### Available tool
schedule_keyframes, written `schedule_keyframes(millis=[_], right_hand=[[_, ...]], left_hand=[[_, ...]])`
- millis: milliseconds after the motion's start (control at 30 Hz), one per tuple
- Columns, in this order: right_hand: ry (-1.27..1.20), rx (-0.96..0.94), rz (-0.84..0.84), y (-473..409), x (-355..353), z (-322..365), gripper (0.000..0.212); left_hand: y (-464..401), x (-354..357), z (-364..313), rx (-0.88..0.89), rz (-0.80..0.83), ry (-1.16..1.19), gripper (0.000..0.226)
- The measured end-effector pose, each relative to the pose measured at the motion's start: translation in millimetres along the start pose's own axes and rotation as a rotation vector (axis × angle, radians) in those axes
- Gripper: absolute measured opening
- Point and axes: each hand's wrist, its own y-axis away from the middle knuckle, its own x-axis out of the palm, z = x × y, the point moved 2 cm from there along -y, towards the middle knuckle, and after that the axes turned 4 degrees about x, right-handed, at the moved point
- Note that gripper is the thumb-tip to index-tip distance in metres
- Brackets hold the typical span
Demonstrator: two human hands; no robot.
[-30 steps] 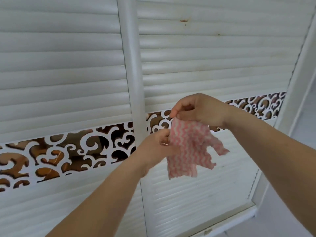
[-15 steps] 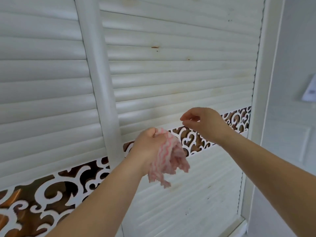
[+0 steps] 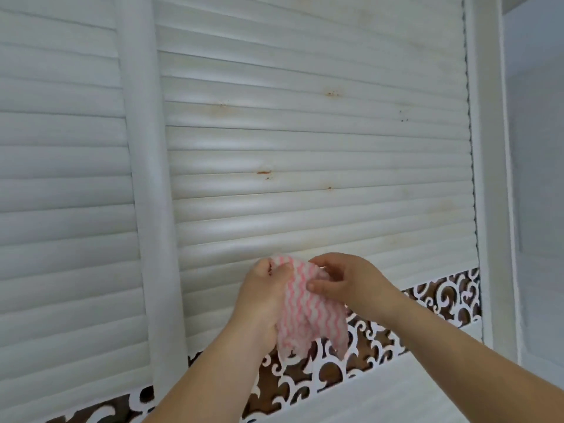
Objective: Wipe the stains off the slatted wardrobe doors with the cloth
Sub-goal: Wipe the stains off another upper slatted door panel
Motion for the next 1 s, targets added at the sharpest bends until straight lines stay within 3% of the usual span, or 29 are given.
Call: schedule_keyframes(millis=[100,200,300,400,667,767,900,1000], right_hand=[[-0.024,-0.06,-0.031,-24,-33,11,0.007],[-0.135,-0.114,-0.009,-42,-65,23,0.005],[-0.213,-0.152,0.062,-58,-86,28,0.005],[-0.249,-0.238,0.111,-74,-108,37,0.005],[-0.157,-0.428,0.066,-125,-130,63,0.006],[-0.119,-0.51,0.028,-144,-141,86,0.015],[-0.085,-0.579,-0.048,-163,-152,108,0.033],[-0.057,-0.585,0.077,-169,-155,122,0.013]], left_hand=[[-15,16,-23,0.205,-0.139,-0.171,0.002],[-26,31,-48,0.347,-0.236,-0.16,0.016],[-37,37,-60,0.364,-0.055,-0.176,0.041],[-48,50,-76,0.321,0.134,-0.162,0.034],[-93,53,-121,0.455,0.024,-0.347,0.016],[-110,46,-150,0.511,-0.014,-0.398,0.015],[-130,36,-188,0.531,-0.028,-0.293,0.03],[-143,34,-212,0.589,-0.035,-0.197,0.041]])
